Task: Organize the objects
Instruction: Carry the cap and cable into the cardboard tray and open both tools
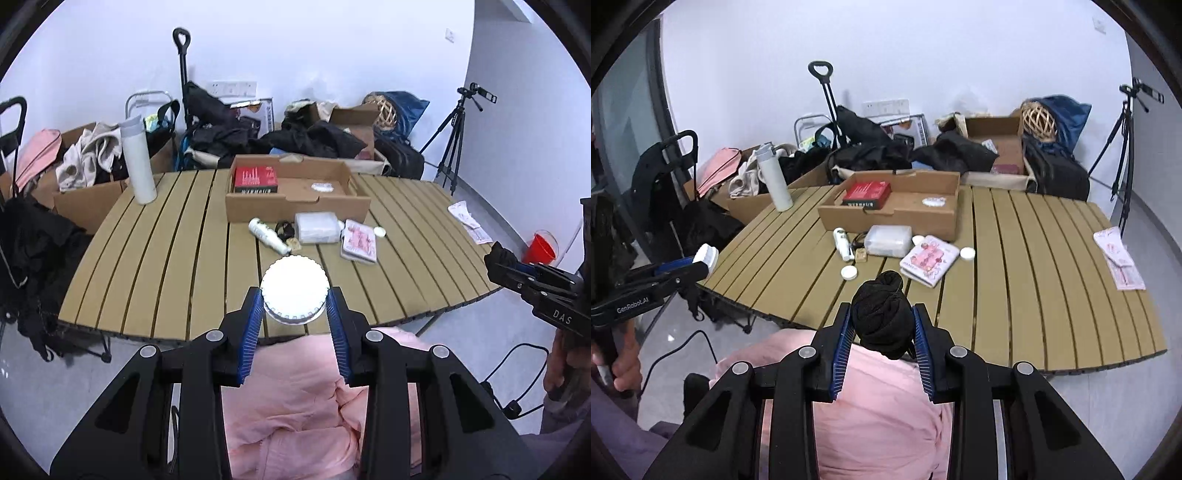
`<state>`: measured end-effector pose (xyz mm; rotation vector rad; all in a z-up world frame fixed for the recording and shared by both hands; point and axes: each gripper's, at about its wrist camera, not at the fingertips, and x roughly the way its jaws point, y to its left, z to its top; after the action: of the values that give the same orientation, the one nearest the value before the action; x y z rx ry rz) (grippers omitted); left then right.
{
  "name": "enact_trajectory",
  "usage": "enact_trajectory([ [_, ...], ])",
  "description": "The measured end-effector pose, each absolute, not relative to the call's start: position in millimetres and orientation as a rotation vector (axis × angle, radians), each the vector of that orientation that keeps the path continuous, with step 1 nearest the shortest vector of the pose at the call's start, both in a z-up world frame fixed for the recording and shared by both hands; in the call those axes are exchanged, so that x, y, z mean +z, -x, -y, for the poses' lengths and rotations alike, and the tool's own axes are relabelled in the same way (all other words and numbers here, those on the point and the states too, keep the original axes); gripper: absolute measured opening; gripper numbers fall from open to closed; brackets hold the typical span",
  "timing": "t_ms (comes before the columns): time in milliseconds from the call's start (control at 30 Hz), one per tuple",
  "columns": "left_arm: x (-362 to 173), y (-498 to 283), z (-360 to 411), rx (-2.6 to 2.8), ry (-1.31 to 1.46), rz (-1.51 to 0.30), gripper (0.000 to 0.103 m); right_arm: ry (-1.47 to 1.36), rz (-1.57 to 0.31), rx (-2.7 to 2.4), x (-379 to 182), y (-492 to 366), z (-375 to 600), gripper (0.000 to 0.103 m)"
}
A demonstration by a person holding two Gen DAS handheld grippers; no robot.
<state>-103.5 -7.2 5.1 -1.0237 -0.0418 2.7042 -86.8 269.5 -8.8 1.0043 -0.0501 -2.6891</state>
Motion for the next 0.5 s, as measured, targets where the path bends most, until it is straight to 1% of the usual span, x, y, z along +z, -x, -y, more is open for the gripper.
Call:
enact_trajectory([
  [100,24.7,114.0,14.4,2.674,0.992,0.088,0.032,-0.936,0.067,-2.701,8.5,88.1,-269.8,0.034],
  [167,56.9,133.0,24.3,2.643,0.945,0.117,0.032,-0.857,0.070,-2.698,37.9,94.0,-276.5,0.034],
  [233,100.7,162.2,33.0,2.653,0.905,0.096,0.032,-0.775,0.057,-2.700,73.2,98.2,-286.1,0.034],
  [333,154.5,209.2,34.7,2.648,0.891,0.079,0.032,-0.689,-0.053,-2.717,152.3,121.4,-303.1,0.034],
  [400,183.9,252.1,26.4,2.657,0.890,0.028,0.032,-0.684,-0.127,-2.698,189.3,146.6,-305.4,0.034],
  [433,190.3,271.2,21.0,2.656,0.895,0.011,0.032,-0.703,-0.167,-2.690,207.6,170.3,-306.8,0.034],
  [500,190.6,323.1,5.3,2.612,0.925,0.014,0.032,-0.770,-0.199,-2.674,221.0,214.6,-303.0,0.034],
])
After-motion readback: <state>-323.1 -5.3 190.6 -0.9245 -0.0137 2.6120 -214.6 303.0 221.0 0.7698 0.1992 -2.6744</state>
